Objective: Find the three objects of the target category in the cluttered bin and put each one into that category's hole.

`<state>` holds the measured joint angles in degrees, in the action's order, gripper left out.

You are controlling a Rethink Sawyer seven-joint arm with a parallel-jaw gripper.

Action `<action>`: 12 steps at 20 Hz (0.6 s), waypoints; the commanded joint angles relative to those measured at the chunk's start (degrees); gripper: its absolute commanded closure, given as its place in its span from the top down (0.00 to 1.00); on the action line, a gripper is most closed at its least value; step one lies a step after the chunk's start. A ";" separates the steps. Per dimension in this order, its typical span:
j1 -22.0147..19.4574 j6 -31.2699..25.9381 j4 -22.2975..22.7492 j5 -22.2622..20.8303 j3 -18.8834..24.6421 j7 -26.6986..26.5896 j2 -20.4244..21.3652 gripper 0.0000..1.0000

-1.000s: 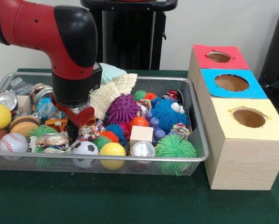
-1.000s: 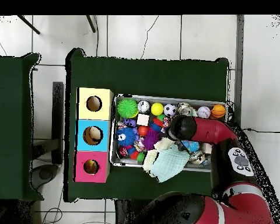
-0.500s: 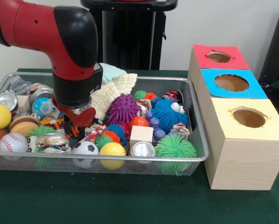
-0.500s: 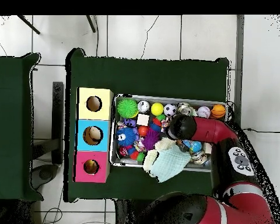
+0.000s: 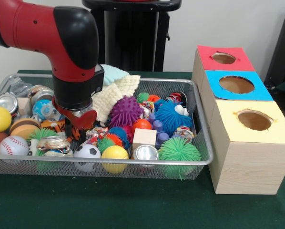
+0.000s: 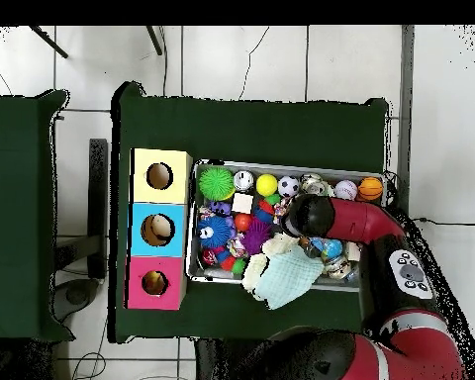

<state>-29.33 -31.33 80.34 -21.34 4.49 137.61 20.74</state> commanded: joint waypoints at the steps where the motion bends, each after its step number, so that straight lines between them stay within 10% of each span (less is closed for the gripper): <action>1: -1.80 -4.45 6.29 -2.68 6.48 -12.02 0.33 1.00; 12: -0.77 -3.55 11.02 -3.20 5.73 -9.80 5.82 1.00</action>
<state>-29.96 -31.33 83.91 -21.39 5.90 137.61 23.46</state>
